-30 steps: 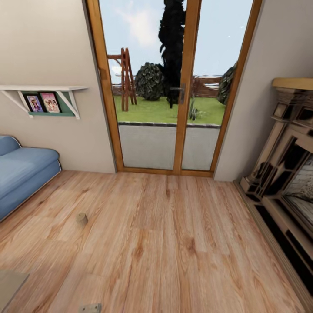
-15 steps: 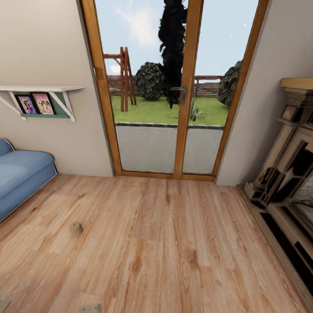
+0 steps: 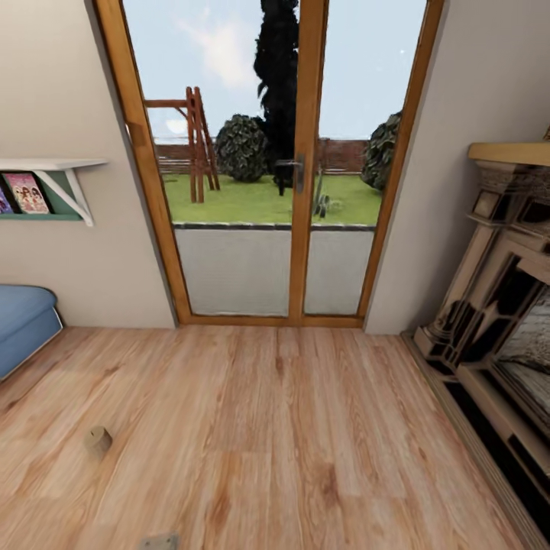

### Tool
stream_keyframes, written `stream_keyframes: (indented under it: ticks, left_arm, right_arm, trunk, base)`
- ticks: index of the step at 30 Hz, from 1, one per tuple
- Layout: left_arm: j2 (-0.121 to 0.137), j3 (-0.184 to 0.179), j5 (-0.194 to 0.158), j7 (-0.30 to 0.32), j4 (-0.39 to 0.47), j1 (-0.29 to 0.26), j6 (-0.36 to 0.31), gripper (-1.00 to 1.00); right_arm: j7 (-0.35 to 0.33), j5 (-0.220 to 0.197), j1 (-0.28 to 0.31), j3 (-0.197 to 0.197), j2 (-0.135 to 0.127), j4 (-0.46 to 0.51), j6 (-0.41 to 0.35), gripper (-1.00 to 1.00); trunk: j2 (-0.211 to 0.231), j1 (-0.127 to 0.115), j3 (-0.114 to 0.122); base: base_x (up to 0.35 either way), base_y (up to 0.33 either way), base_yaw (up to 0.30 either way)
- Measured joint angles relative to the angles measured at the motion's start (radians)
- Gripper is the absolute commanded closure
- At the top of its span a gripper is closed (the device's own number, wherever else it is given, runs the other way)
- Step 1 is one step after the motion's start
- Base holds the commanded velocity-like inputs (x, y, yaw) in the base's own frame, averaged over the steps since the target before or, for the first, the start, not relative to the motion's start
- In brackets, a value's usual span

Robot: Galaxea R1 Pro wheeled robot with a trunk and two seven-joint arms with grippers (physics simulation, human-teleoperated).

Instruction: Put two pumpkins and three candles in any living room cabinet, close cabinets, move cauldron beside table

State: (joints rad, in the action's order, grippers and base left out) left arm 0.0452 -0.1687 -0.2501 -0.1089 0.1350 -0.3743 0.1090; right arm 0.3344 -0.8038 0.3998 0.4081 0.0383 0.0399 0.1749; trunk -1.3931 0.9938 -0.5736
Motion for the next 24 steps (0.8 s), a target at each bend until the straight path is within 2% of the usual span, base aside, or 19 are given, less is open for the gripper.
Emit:
stream_keyframes:
  ticks: [4,16,20,24]
  left_arm:
    - [0.000,0.000,0.000,0.000,0.000,0.000,0.000,-1.00]
    - [0.001,0.000,0.000,0.000,0.000,0.000,0.001,-1.00]
    - [0.001,0.000,0.000,0.000,0.000,0.001,0.001,-1.00]
    - [0.001,0.000,0.015,0.000,0.000,0.001,0.001,-1.00]
  right_arm:
    - [0.000,0.000,0.000,0.000,0.000,0.000,0.000,-1.00]
    - [0.000,0.000,0.000,0.000,0.000,0.000,0.000,-1.00]
    - [0.000,0.000,0.000,0.000,0.000,0.000,0.000,-1.00]
    - [0.000,0.000,0.000,0.000,0.000,0.000,0.000,-1.00]
  trunk:
    - [0.000,0.000,0.004]
    - [0.000,0.000,0.006]
    - [0.000,0.000,0.009]
    - [0.000,0.000,0.013]
  base:
    - [0.314,-0.014,-0.131]
    - [0.323,-0.001,-0.022]
    - [0.325,0.000,-0.148]
    - [0.326,0.000,-0.119]
